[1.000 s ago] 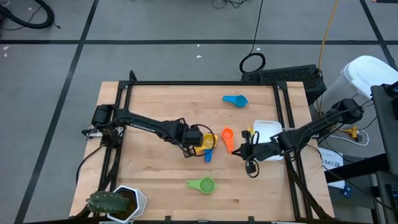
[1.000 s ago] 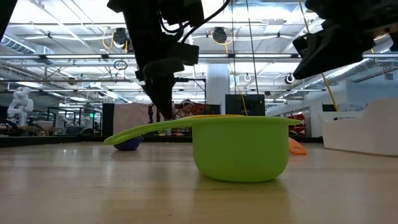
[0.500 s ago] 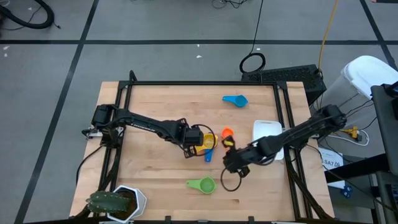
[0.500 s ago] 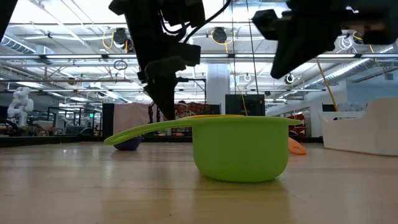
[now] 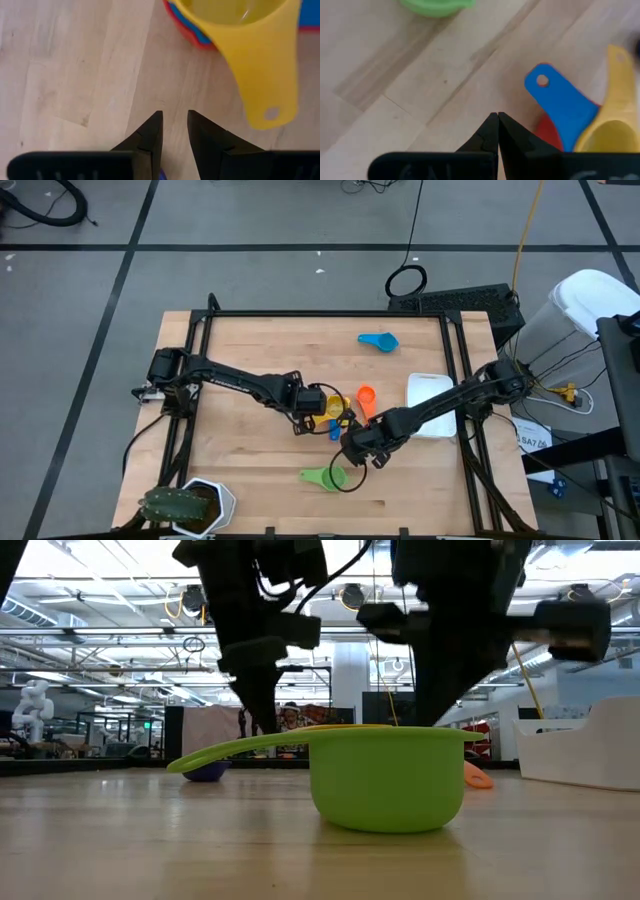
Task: Nest measuring cups in basket
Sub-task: Stack the yellow measuring cup on top of the blue measuring cup
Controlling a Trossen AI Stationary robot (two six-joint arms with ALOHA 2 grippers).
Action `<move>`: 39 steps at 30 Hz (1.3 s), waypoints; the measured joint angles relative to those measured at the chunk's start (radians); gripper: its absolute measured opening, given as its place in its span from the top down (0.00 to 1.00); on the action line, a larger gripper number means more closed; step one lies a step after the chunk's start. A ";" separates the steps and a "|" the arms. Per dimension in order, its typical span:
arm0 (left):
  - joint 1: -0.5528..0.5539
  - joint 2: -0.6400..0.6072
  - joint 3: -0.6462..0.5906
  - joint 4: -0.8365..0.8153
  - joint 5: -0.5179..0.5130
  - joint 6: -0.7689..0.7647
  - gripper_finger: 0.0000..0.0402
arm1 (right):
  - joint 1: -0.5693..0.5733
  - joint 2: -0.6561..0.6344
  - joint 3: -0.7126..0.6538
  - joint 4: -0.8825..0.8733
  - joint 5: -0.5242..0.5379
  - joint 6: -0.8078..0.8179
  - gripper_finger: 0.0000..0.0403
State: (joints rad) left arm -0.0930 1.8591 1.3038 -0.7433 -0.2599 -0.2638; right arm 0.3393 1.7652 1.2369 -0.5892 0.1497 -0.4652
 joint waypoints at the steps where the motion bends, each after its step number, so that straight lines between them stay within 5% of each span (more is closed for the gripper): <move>1: 0.001 0.000 -0.012 0.006 0.001 0.000 0.77 | 0.000 0.008 0.000 0.000 0.000 0.001 1.00; 13: 0.002 -0.003 -0.215 0.245 0.035 -0.047 0.77 | -0.020 0.012 0.000 0.018 -0.039 0.022 1.00; 39: 0.003 -0.069 -0.217 0.357 0.061 -0.071 0.77 | -0.102 0.013 -0.142 0.278 -0.076 0.028 1.00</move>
State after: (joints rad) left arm -0.0902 1.7897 1.0870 -0.3864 -0.1993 -0.3352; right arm 0.2373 1.7779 1.0948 -0.3112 0.0734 -0.4375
